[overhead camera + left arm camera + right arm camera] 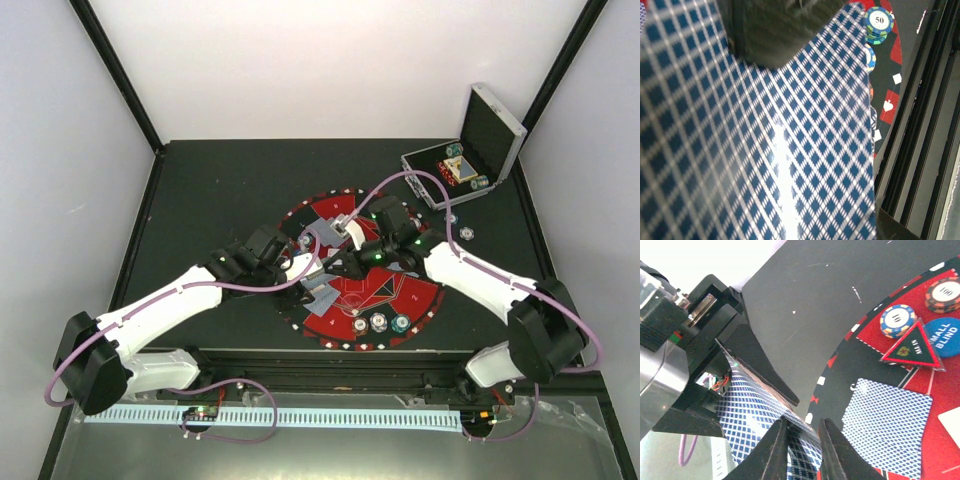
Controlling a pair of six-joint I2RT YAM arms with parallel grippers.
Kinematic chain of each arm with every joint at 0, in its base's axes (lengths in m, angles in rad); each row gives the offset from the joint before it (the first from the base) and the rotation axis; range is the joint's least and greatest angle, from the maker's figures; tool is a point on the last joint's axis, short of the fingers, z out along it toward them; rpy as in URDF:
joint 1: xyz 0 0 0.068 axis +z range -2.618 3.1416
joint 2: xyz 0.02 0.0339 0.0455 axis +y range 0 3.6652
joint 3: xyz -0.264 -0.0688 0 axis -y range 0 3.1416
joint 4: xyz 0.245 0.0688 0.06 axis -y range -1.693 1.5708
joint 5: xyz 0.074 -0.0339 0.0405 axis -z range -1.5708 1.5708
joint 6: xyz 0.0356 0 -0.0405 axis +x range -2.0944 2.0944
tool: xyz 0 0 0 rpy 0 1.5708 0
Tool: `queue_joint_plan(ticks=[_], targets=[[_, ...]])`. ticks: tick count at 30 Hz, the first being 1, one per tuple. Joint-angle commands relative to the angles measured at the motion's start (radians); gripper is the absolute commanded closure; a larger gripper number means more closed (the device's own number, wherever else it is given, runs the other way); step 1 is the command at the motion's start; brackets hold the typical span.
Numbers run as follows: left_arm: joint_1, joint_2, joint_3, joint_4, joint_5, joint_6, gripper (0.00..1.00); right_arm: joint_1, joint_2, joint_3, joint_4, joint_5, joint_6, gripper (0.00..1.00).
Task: Distribute texas hold em gaming equipment
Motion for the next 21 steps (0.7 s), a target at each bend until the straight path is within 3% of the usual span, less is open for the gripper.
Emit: queue_joint_plan(ticks=[1,7,21], targets=[[-0.007,-0.009,0.021,0.015,0.032,0.015,0.62,-0.021,-0.045,-0.021,-0.038,0.049,-0.014,0.84],[-0.006,-0.009,0.020,0.014,0.025,0.015,0.62,-0.021,-0.099,-0.040,-0.039,0.042,0.003,0.98],[0.013,-0.009,0.018,0.013,-0.004,0.013,0.63,-0.112,-0.201,-0.095,-0.140,0.318,0.075,0.99]])
